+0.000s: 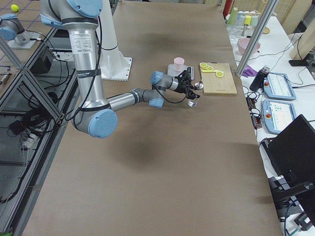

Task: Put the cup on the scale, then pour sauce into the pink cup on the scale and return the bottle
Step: 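Turn the bottle upright and carry it back with the right gripper, then lower the bottle onto the table with the right gripper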

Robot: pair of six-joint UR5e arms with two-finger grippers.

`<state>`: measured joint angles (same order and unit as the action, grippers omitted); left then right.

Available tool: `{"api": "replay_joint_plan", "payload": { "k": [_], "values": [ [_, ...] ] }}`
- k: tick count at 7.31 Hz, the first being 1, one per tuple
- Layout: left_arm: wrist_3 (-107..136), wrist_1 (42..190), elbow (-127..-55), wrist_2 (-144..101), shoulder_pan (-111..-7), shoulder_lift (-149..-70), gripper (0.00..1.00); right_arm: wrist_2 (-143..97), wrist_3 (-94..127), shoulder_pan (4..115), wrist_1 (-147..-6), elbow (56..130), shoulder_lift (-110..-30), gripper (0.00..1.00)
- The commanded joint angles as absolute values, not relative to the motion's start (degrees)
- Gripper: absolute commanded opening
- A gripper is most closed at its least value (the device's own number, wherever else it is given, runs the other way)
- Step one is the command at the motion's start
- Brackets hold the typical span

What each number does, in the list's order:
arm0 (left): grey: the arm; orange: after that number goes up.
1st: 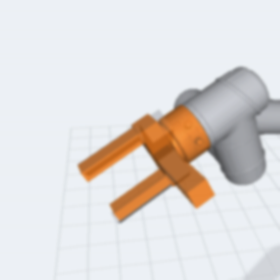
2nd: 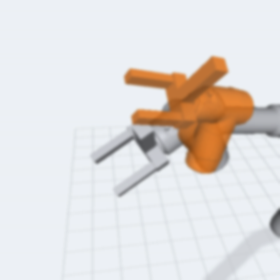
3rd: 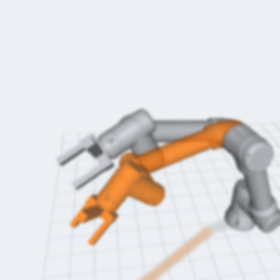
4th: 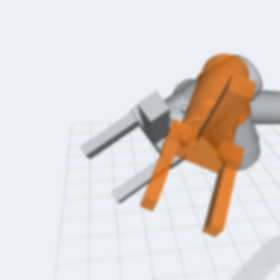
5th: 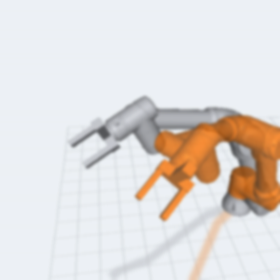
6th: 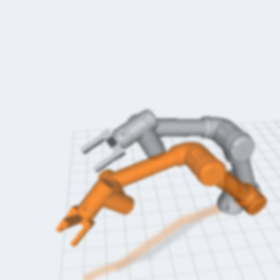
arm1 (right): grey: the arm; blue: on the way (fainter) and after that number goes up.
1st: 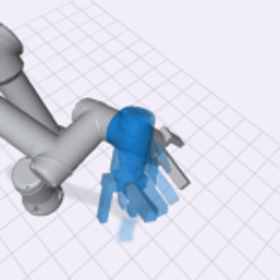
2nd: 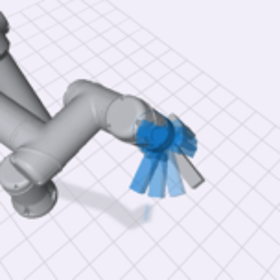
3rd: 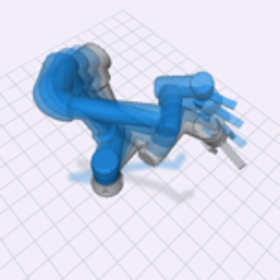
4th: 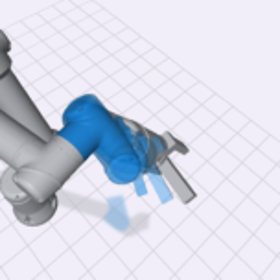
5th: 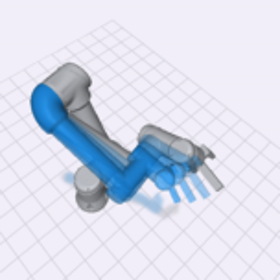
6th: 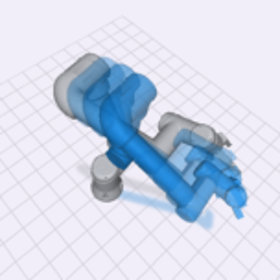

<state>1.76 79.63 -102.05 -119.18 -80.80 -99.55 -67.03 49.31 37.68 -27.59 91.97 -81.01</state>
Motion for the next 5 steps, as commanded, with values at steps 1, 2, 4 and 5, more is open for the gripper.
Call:
{"api": "replay_joint_plan", "payload": {
  "k": [1,2,4,5],
  "values": [
    [1.76,79.63,-102.22,-119.18,-80.77,-99.4,0.99,-67.59,48.87,38.14,-26.98,91.14,-81.38,0.0],
    [1.76,79.54,-102.13,-119.18,-80.77,-99.4,0.99,-67.59,49.22,38.14,-27.07,91.14,-81.39,0.0],
    [1.76,79.54,-102.13,-119.18,-80.77,-99.4,0.99,-67.59,49.48,38.14,-27.07,90.44,-81.47,0.0],
    [1.76,79.54,-102.13,-119.18,-80.77,-99.4,0.99,-67.67,49.57,38.06,-26.98,90.18,-81.56,0.0]
  ]
}}
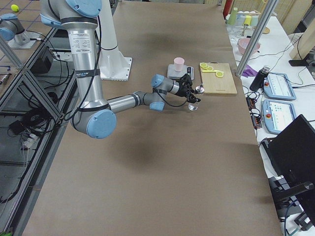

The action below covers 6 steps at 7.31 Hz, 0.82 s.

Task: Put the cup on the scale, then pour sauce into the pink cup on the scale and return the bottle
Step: 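Lower the bottle onto the table with the right gripper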

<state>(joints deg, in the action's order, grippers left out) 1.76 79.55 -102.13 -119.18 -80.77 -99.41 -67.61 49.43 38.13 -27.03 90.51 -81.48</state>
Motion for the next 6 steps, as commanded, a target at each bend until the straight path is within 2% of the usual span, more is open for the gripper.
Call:
{"api": "replay_joint_plan", "payload": {
  "k": [1,6],
  "values": [
    [1.76,79.63,-101.87,-119.18,-80.68,-99.4,0.99,-67.68,49.57,38.06,-26.98,89.91,-81.65,0.0],
    [1.76,79.54,-101.78,-119.18,-80.68,-99.4,0.99,-68.47,49.57,37.97,-26.98,88.95,-81.56,0.0]
  ]
}}
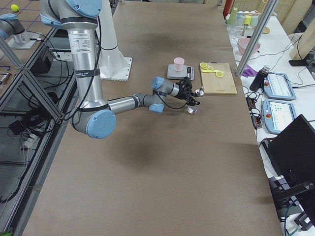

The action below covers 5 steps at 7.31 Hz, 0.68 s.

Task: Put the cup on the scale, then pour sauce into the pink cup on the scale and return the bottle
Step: 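Lower the bottle onto the table with the right gripper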

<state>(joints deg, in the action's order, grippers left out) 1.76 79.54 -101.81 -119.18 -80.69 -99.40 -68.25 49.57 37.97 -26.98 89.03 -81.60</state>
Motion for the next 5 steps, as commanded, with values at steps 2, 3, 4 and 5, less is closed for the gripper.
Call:
{"api": "replay_joint_plan", "payload": {
  "k": [2,3,4,5],
  "values": [
    [1.76,79.63,-101.51,-119.09,-80.68,-99.32,0.99,-68.47,49.57,37.97,-26.98,88.86,-81.56,0.0],
    [1.76,79.63,-101.43,-119.09,-80.6,-99.4,0.99,-68.47,49.48,37.97,-26.98,88.86,-81.56,0.0],
    [1.76,79.63,-101.43,-119.09,-80.6,-99.4,0.99,-68.47,49.48,37.97,-26.98,88.86,-81.65,0.0],
    [1.76,79.63,-101.43,-119.0,-80.6,-99.4,0.99,-68.47,49.48,37.97,-26.98,88.86,-81.65,0.05]
  ]
}}
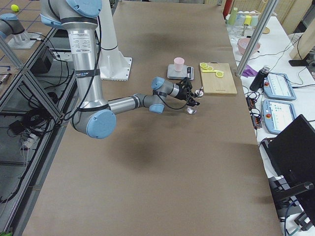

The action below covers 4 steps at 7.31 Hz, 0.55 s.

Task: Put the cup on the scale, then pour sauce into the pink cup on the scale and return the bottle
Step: 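Lower the bottle onto the table with the right gripper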

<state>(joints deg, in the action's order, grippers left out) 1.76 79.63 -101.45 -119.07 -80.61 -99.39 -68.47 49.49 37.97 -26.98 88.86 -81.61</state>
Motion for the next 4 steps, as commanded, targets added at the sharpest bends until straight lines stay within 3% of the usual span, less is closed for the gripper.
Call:
{"api": "replay_joint_plan", "payload": {
  "k": [1,2,4],
  "values": [
    [1.76,79.63,-101.43,-119.0,-80.6,-99.4,0.99,-68.47,49.57,37.88,-26.9,88.86,-81.48,0.6],
    [1.76,79.63,-101.51,-119.0,-80.6,-99.4,0.99,-68.29,50.44,37.62,-26.81,88.86,-81.65,1.0],
    [1.76,79.63,-101.43,-118.92,-80.6,-99.4,0.99,-68.38,49.66,37.53,-26.81,88.59,-81.65,1.0]
  ]
}}
